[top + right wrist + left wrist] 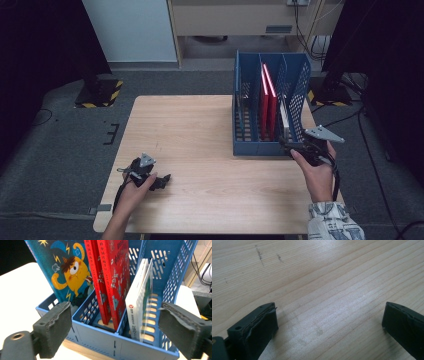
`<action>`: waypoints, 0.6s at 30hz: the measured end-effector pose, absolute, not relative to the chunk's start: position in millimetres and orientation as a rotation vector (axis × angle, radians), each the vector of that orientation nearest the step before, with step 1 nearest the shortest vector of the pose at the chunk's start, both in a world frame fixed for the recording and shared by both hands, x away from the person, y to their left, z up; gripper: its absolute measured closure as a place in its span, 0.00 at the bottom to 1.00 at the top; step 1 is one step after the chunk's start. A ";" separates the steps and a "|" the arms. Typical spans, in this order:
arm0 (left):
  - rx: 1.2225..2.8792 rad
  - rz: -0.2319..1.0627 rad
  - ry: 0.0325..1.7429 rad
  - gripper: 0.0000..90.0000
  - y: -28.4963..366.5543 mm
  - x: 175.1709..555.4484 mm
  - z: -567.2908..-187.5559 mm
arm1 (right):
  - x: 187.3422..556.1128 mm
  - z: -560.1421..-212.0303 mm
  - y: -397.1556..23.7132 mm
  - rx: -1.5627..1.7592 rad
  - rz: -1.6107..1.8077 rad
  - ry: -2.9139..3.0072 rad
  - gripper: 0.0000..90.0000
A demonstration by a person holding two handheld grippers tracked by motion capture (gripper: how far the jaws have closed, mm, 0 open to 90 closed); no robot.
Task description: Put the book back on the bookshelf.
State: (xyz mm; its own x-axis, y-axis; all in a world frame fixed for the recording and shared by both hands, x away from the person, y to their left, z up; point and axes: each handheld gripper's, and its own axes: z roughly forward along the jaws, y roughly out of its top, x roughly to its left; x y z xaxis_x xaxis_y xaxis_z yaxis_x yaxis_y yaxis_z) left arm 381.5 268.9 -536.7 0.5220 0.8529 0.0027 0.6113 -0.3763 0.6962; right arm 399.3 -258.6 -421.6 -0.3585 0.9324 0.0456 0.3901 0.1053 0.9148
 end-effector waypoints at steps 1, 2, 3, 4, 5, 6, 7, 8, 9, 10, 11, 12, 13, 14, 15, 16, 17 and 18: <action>2.118 0.484 1.185 0.00 268.9 381.5 -536.7 | 397.3 -423.3 -258.4 1.295 1.226 1.812 0.11; 2.118 0.484 1.185 0.00 268.9 381.5 -536.7 | 395.8 -424.5 -257.9 1.296 1.225 1.815 0.10; 2.118 0.484 1.185 0.00 268.9 381.5 -536.7 | 393.6 -426.4 -256.5 1.288 1.213 1.832 0.09; 2.118 0.484 1.185 0.00 268.9 381.5 -536.7 | 393.6 -426.4 -256.5 1.288 1.213 1.832 0.09; 2.118 0.484 1.185 0.00 268.9 381.5 -536.7 | 392.8 -427.1 -255.7 1.285 1.213 1.838 0.08; 2.118 0.484 1.185 0.00 268.9 381.5 -536.7 | 390.0 -429.4 -253.7 1.275 1.214 1.850 0.08; 2.118 0.484 1.185 0.00 268.9 381.5 -536.7 | 389.1 -430.1 -252.7 1.272 1.218 1.849 0.08; 2.118 0.483 1.185 0.00 268.9 381.5 -536.7 | 387.7 -430.8 -251.7 1.262 1.223 1.854 0.07; 2.118 0.483 1.185 0.00 268.9 381.5 -536.7 | 387.7 -430.8 -251.7 1.262 1.223 1.854 0.07; 2.118 0.483 1.185 0.00 268.8 381.5 -536.7 | 384.7 -432.3 -249.8 1.235 1.226 1.868 0.07; 2.118 0.483 1.185 0.00 268.8 381.5 -536.7 | 384.7 -432.3 -249.8 1.235 1.226 1.868 0.07; 2.118 0.483 1.185 0.00 268.9 381.5 -536.7 | 381.2 -433.9 -247.5 1.222 1.243 1.878 0.07; 2.118 0.483 1.185 0.00 268.9 381.5 -536.7 | 381.2 -433.9 -247.5 1.222 1.243 1.878 0.07; 2.118 0.483 1.185 0.00 268.9 381.5 -536.7 | 379.5 -434.9 -246.5 1.219 1.241 1.885 0.06; 2.118 0.483 1.185 0.00 268.8 381.5 -536.7 | 377.5 -436.0 -245.5 1.206 1.233 1.892 0.06; 2.118 0.484 1.184 0.00 268.9 381.5 -536.7 | 375.6 -436.5 -244.9 1.189 1.223 1.891 0.07; 2.118 0.483 1.185 0.00 268.8 381.5 -536.7 | 372.7 -436.7 -244.3 1.180 1.224 1.888 0.07; 2.118 0.483 1.185 0.00 268.8 381.5 -536.7 | 371.5 -436.8 -244.3 1.180 1.232 1.891 0.06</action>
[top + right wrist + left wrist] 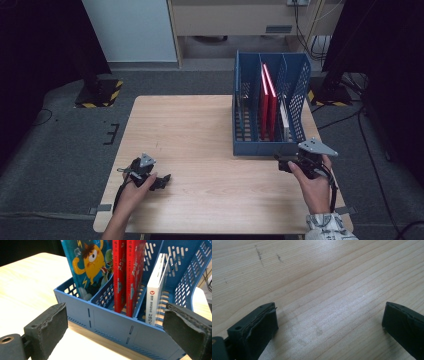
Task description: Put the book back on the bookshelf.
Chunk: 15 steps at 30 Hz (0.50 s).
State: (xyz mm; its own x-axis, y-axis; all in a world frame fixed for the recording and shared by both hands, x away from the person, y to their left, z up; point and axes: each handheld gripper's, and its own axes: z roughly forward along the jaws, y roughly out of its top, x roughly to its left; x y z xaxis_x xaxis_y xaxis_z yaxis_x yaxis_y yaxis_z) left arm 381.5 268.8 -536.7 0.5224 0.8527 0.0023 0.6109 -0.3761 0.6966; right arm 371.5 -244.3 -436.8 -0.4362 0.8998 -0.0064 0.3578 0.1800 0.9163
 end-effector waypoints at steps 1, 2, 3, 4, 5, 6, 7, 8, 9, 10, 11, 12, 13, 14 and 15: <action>2.118 0.483 1.185 0.00 268.8 381.5 -536.7 | 370.5 -437.0 -244.4 1.176 1.234 1.897 0.06; 2.118 0.483 1.184 0.00 268.8 381.5 -536.7 | 370.5 -437.0 -244.4 1.176 1.234 1.897 0.06; 2.118 0.483 1.184 0.00 268.8 381.5 -536.7 | 368.7 -438.0 -244.0 1.168 1.230 1.901 0.06; 2.118 0.483 1.184 0.00 268.8 381.5 -536.7 | 368.7 -438.0 -244.0 1.168 1.230 1.901 0.06; 2.118 0.483 1.184 0.00 268.8 381.5 -536.7 | 367.7 -438.6 -244.0 1.168 1.231 1.907 0.06; 2.118 0.483 1.184 0.00 268.8 381.4 -536.7 | 367.1 -439.6 -243.8 1.169 1.231 1.906 0.06; 2.118 0.483 1.184 0.00 268.7 381.4 -536.7 | 366.2 -440.7 -243.8 1.171 1.232 1.908 0.05; 2.118 0.483 1.183 0.00 268.8 381.4 -536.7 | 365.1 -442.3 -243.8 1.168 1.232 1.911 0.05; 2.119 0.483 1.183 0.00 268.8 381.4 -536.7 | 363.4 -444.9 -243.4 1.175 1.234 1.915 0.05; 2.119 0.483 1.183 0.00 268.8 381.4 -536.7 | 363.4 -444.9 -243.4 1.175 1.234 1.915 0.05; 2.118 0.483 1.183 0.00 268.7 381.4 -536.7 | 362.5 -446.4 -243.1 1.176 1.233 1.917 0.05; 2.118 0.483 1.183 0.00 268.7 381.4 -536.7 | 361.5 -447.6 -242.3 1.175 1.223 1.922 0.05; 2.118 0.483 1.183 0.00 268.7 381.4 -536.7 | 358.9 -449.1 -239.7 1.175 1.218 1.932 0.05; 2.118 0.483 1.182 0.00 268.7 381.4 -536.7 | 358.9 -449.1 -239.7 1.175 1.218 1.932 0.05; 2.119 0.483 1.182 0.00 268.7 381.4 -536.7 | 356.9 -450.2 -235.9 1.162 1.218 1.947 0.05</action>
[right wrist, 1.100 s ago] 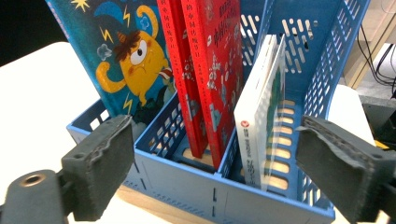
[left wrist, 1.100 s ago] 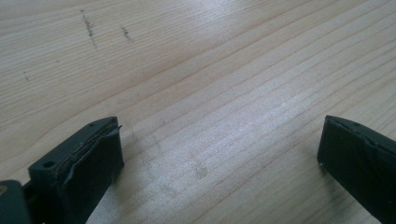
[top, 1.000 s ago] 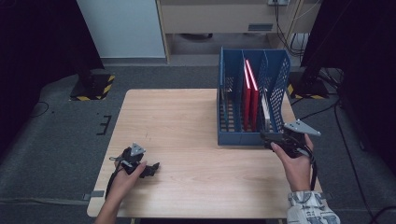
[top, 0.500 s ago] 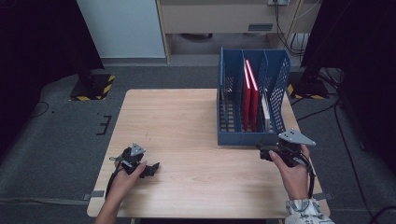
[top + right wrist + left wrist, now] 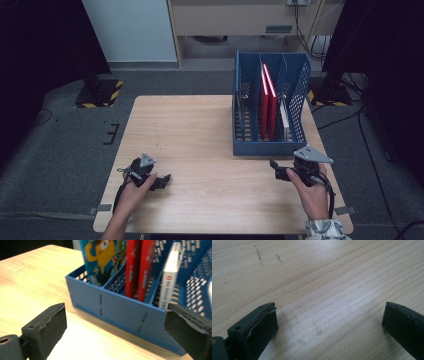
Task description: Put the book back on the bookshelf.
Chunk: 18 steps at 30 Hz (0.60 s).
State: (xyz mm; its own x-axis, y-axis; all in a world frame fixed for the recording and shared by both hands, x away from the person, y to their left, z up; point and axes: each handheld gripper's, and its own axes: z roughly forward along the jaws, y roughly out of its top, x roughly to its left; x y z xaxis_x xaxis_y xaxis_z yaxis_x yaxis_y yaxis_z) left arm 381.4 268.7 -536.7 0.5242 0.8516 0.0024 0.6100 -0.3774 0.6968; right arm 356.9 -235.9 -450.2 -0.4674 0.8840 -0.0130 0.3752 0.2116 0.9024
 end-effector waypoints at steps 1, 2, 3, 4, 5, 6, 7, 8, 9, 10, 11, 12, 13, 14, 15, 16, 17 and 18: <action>2.119 0.483 1.182 0.00 268.7 381.4 -536.7 | 355.8 -450.4 -233.4 1.153 1.218 1.960 0.05; 2.119 0.483 1.182 0.00 268.7 381.4 -536.7 | 354.8 -450.6 -230.2 1.149 1.218 1.964 0.05; 2.119 0.483 1.182 0.00 268.7 381.4 -536.7 | 354.8 -450.6 -230.2 1.149 1.218 1.964 0.05; 2.119 0.483 1.182 0.00 268.7 381.4 -536.7 | 354.0 -451.1 -226.9 1.140 1.220 1.972 0.06; 2.119 0.483 1.182 0.00 268.6 381.3 -536.7 | 353.1 -453.3 -218.3 1.125 1.221 2.001 0.06; 2.119 0.483 1.182 0.00 268.6 381.3 -536.7 | 353.0 -454.3 -215.2 1.116 1.217 2.010 0.06; 2.123 0.483 1.179 0.00 268.8 381.3 -536.6 | 352.7 -455.6 -210.9 1.108 1.215 2.025 0.06; 2.123 0.483 1.179 0.00 268.8 381.3 -536.6 | 352.7 -455.6 -210.9 1.108 1.215 2.025 0.06; 2.123 0.483 1.179 0.00 268.8 381.3 -536.6 | 352.6 -457.1 -206.5 1.101 1.212 2.040 0.06; 2.124 0.483 1.179 0.00 268.8 381.3 -536.6 | 352.3 -458.6 -201.3 1.088 1.212 2.055 0.06; 2.123 0.483 1.179 0.00 268.8 381.3 -536.6 | 352.0 -459.6 -198.0 1.085 1.214 2.061 0.06; 2.124 0.483 1.179 0.00 268.8 381.3 -536.6 | 351.3 -462.2 -189.4 1.066 1.214 2.090 0.06; 2.123 0.483 1.179 0.00 268.8 381.3 -536.6 | 350.9 -464.0 -185.5 1.058 1.216 2.101 0.06; 2.124 0.483 1.178 0.00 268.8 381.3 -536.6 | 350.5 -466.0 -181.5 1.057 1.222 2.114 0.06; 2.123 0.483 1.179 0.00 268.7 381.3 -536.6 | 350.2 -467.8 -177.9 1.045 1.219 2.128 0.06; 2.123 0.483 1.179 0.00 268.7 381.3 -536.6 | 349.7 -469.3 -174.2 1.042 1.222 2.136 0.06; 2.124 0.483 1.178 0.00 268.8 381.3 -536.6 | 349.7 -469.3 -174.2 1.042 1.222 2.136 0.06; 2.123 0.483 1.178 0.00 268.7 381.3 -536.7 | 348.8 -472.3 -165.9 1.024 1.223 2.160 0.07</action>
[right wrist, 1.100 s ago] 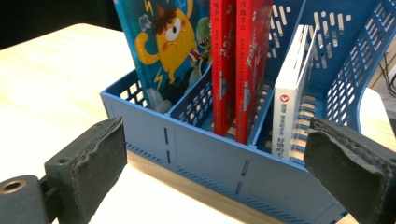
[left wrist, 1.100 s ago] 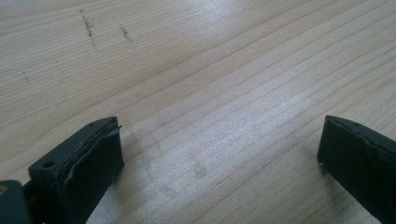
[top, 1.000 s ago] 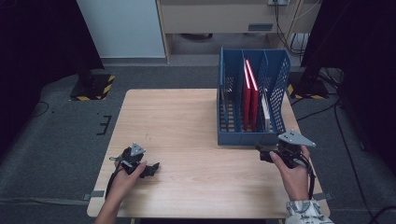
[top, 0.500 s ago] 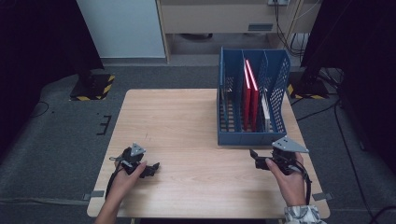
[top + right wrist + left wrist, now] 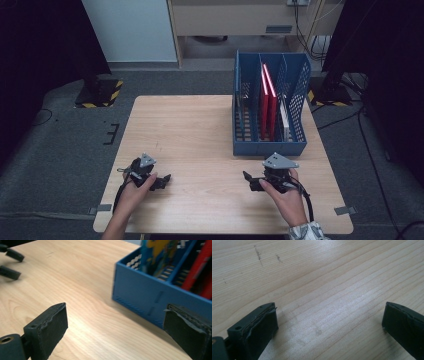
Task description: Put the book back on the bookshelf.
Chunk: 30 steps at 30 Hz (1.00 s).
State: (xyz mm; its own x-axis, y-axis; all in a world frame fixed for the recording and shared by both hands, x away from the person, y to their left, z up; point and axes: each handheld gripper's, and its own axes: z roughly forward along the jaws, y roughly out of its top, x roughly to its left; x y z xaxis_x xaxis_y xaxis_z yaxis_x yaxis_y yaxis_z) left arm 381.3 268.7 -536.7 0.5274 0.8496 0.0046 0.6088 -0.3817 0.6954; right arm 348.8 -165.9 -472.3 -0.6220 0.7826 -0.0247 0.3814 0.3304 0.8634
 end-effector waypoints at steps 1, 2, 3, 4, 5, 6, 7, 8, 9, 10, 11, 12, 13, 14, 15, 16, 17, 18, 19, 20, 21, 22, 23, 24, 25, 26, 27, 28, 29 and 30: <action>2.124 0.483 1.178 0.00 268.8 381.3 -536.6 | 348.5 -473.3 -163.1 1.014 1.223 2.171 0.07; 2.124 0.483 1.178 0.00 268.8 381.3 -536.6 | 348.1 -474.7 -159.2 1.007 1.220 2.185 0.07; 2.124 0.482 1.178 0.00 268.7 381.3 -536.6 | 347.9 -476.2 -155.5 1.000 1.219 2.199 0.07; 2.124 0.482 1.178 0.00 268.8 381.3 -536.6 | 348.0 -477.5 -151.9 0.993 1.223 2.212 0.07; 2.124 0.482 1.178 0.00 268.7 381.3 -536.6 | 348.0 -478.7 -148.5 0.985 1.222 2.223 0.07; 2.124 0.482 1.178 0.00 268.7 381.3 -536.6 | 348.0 -479.8 -145.3 0.976 1.219 2.236 0.07; 2.124 0.482 1.178 0.00 268.7 381.3 -536.6 | 348.0 -479.8 -145.3 0.976 1.219 2.236 0.07; 2.124 0.482 1.178 0.00 268.7 381.3 -536.6 | 348.3 -482.1 -139.5 0.969 1.217 2.255 0.07; 2.124 0.482 1.178 0.00 268.7 381.3 -536.6 | 348.6 -483.2 -137.1 0.964 1.216 2.265 0.07; 2.124 0.482 1.178 0.00 268.7 381.3 -536.6 | 348.8 -484.4 -134.7 0.964 1.214 2.273 0.07; 2.124 0.482 1.178 0.00 268.7 381.3 -536.6 | 349.2 -485.6 -132.7 0.958 1.211 2.283 0.07; 2.124 0.482 1.178 0.00 268.7 381.3 -536.7 | 349.5 -486.8 -130.5 0.956 1.210 2.289 0.07; 2.124 0.482 1.178 0.00 268.7 381.3 -536.6 | 349.9 -487.9 -128.5 0.955 1.210 2.299 0.07; 2.124 0.482 1.178 0.00 268.7 381.3 -536.6 | 349.9 -487.9 -128.5 0.955 1.210 2.299 0.07; 2.124 0.482 1.177 0.00 268.7 381.3 -536.6 | 350.3 -488.9 -126.5 0.953 1.214 2.303 0.07; 2.124 0.482 1.178 0.00 268.7 381.3 -536.6 | 350.5 -490.6 -122.2 0.948 1.212 2.321 0.07; 2.124 0.482 1.178 0.00 268.7 381.3 -536.6 | 350.8 -491.4 -120.0 0.948 1.214 2.330 0.07; 2.124 0.482 1.178 0.00 268.7 381.3 -536.6 | 350.8 -491.4 -120.0 0.948 1.214 2.330 0.07; 2.124 0.482 1.177 0.00 268.7 381.3 -536.6 | 351.4 -492.3 -117.8 0.940 1.215 2.337 0.07; 2.124 0.482 1.177 0.00 268.7 381.3 -536.6 | 351.8 -493.2 -115.4 0.938 1.212 2.344 0.08; 2.124 0.482 1.177 0.00 268.7 381.3 -536.6 | 352.1 -494.2 -112.3 0.940 1.215 2.348 0.08; 2.124 0.482 1.177 0.00 268.7 381.3 -536.6 | 352.4 -494.7 -110.6 0.940 1.217 2.353 0.08; 2.124 0.482 1.177 0.00 268.7 381.3 -536.6 | 352.7 -495.4 -108.2 0.937 1.213 2.361 0.08; 2.124 0.481 1.177 0.00 268.7 381.3 -536.6 | 353.6 -496.8 -103.4 0.931 1.213 2.374 0.08; 2.124 0.482 1.177 0.00 268.7 381.3 -536.6 | 353.6 -496.8 -103.4 0.931 1.213 2.374 0.08; 2.124 0.481 1.177 0.00 268.7 381.3 -536.7 | 354.7 -498.0 -99.7 0.922 1.209 2.384 0.08; 2.124 0.481 1.177 0.00 268.7 381.3 -536.7 | 354.7 -498.0 -99.7 0.922 1.209 2.384 0.08; 2.124 0.481 1.177 0.00 268.7 381.3 -536.6 | 354.9 -498.4 -98.3 0.927 1.209 2.385 0.08; 2.124 0.481 1.177 0.00 268.7 381.3 -536.6 | 356.0 -499.9 -94.9 0.931 1.207 2.397 0.08; 2.124 0.481 1.177 0.00 268.7 381.3 -536.6 | 356.4 -500.3 -93.8 0.935 1.209 2.398 0.08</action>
State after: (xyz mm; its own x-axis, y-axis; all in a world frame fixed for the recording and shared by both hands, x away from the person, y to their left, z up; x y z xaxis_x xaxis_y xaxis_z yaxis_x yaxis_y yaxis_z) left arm 381.3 268.7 -536.6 0.5290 0.8486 0.0044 0.6084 -0.3828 0.6952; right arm 356.4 -93.8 -500.3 -0.7446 0.6670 0.0259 0.4175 0.4351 0.7977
